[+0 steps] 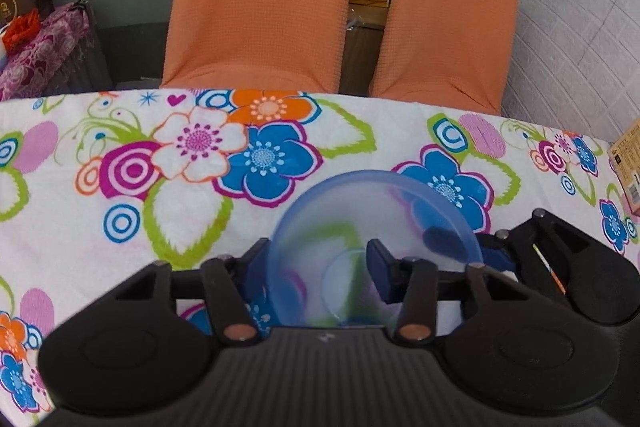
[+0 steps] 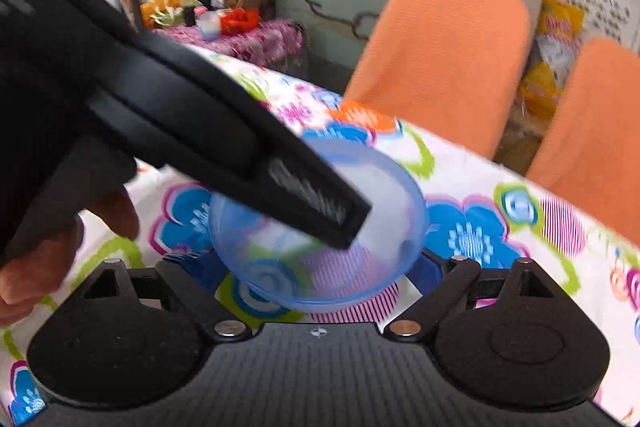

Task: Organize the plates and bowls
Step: 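Lower the blue bowl into the white bowl and open the left tool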

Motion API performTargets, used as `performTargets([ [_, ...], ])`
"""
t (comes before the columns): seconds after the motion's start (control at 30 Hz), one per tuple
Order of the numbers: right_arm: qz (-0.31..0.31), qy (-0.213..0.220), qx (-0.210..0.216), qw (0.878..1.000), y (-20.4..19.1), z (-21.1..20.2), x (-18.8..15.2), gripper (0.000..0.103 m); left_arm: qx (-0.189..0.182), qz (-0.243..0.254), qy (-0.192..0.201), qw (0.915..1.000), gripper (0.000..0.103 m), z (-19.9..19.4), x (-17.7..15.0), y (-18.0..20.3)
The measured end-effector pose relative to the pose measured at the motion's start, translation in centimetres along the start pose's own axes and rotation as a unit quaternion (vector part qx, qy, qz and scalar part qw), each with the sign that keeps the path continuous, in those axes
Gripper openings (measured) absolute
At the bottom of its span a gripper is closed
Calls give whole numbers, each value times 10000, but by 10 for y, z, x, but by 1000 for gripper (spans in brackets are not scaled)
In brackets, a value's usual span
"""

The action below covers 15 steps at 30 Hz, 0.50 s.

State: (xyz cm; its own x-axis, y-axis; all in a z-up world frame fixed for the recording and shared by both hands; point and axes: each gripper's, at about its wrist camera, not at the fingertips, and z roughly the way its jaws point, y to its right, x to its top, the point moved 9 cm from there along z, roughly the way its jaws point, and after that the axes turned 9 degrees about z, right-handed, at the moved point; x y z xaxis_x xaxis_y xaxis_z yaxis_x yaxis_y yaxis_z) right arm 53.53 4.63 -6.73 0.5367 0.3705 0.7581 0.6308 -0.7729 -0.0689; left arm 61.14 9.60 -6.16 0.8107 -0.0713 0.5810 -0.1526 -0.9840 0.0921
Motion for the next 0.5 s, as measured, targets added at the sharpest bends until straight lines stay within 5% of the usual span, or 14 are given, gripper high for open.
performTargets([
  [0.27, 36, 539, 102, 9985, -17, -55, 12, 78, -233, 12, 470, 9986, 44, -62, -2, 17],
  [0.5, -262, 928, -224, 9951, -31, -163, -2, 78, -632, 219, 907, 9936, 44, -155, -32, 84],
])
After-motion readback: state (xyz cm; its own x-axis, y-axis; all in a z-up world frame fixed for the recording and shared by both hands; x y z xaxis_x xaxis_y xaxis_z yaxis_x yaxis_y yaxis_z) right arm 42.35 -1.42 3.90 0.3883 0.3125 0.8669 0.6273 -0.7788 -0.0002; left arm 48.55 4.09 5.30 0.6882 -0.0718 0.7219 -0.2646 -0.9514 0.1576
